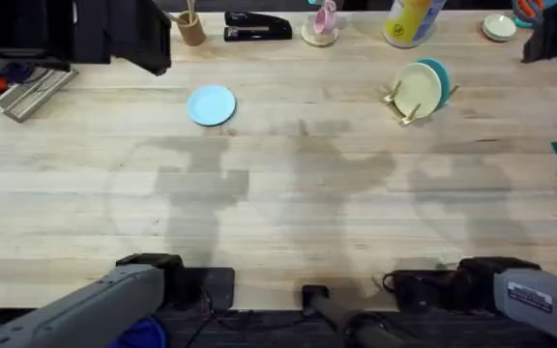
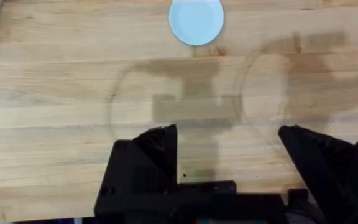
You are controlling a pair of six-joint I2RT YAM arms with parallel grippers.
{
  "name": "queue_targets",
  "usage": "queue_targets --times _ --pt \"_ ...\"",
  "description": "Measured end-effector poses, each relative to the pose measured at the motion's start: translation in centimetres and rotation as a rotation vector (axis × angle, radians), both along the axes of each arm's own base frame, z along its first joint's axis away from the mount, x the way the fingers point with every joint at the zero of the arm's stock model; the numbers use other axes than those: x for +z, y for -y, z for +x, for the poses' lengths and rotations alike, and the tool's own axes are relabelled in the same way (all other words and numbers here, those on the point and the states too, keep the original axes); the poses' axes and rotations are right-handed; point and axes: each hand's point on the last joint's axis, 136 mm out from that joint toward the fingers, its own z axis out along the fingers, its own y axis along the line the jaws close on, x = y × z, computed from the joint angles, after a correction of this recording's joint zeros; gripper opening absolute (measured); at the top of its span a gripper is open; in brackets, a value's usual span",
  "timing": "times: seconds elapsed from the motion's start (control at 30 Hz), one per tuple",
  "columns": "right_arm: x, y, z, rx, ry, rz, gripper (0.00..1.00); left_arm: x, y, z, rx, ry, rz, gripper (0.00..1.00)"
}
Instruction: Pick up the plates from the table one by one and place each into a slot on the dish rack.
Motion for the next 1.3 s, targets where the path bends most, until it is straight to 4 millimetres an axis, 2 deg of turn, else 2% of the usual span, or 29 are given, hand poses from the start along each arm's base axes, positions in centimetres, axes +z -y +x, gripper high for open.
queue_targets --times 0.47,0.5,0.67,0.7,1.13,1.3 --pt "0.2 0.0 0.0 0.0 0.006 0.0 0.995 0.2 0.0 0.1 0.0 0.008 0.0 0.994" --pt "0.2 0.0 0.0 0.0 0.006 0.0 0.995 0.2 0.1 0.1 0.0 0.009 -0.004 0.903" --pt "0.2 0.0 0.0 0.0 0.006 0.0 0.994 0.2 0.6 0.0 -0.017 0.009 -0.03 0.119" --pt "0.2 0.0 0.0 0.0 0.006 0.0 0.993 0.2 0.7 0.1 -0.024 0.009 -0.034 0.064" --pt "0.2 0.0 0.0 0.002 0.007 -0.001 0.994 0.5 3.0 -0.1 -0.088 0.01 -0.151 0.042" --pt "0.2 0.0 0.0 0.002 0.007 -0.001 0.994 0.8 3.5 0.7 -0.102 0.017 -0.232 0.042"
